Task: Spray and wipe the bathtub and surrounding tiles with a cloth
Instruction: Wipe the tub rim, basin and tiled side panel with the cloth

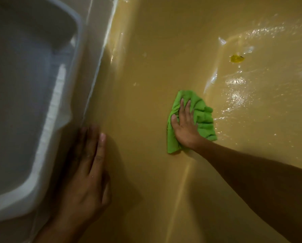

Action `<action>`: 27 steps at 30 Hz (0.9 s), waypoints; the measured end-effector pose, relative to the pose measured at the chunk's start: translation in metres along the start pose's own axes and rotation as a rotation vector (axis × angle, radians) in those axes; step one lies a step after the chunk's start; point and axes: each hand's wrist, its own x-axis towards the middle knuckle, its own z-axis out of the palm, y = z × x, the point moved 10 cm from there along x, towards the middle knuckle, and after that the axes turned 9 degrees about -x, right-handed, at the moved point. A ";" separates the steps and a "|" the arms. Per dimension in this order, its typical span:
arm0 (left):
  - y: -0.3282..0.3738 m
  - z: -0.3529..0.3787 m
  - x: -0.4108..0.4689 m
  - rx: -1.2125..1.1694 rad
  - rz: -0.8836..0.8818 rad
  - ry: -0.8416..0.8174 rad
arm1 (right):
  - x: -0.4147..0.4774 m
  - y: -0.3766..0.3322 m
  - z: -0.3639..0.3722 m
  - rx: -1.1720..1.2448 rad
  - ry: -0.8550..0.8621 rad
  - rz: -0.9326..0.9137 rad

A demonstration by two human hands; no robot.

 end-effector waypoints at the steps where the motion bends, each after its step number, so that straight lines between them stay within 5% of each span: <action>1: 0.000 0.000 0.004 0.003 -0.004 -0.002 | -0.004 0.005 0.004 0.004 0.000 -0.004; 8: 0.004 -0.008 0.055 -0.021 -0.042 0.012 | -0.067 -0.013 0.040 0.139 -0.055 -0.153; 17: 0.011 -0.027 0.098 -0.162 -0.005 0.102 | -0.073 -0.133 -0.028 -0.103 0.043 -0.598; 27: 0.012 -0.027 0.110 -0.154 0.013 0.085 | -0.010 -0.182 -0.113 -0.109 0.200 -0.491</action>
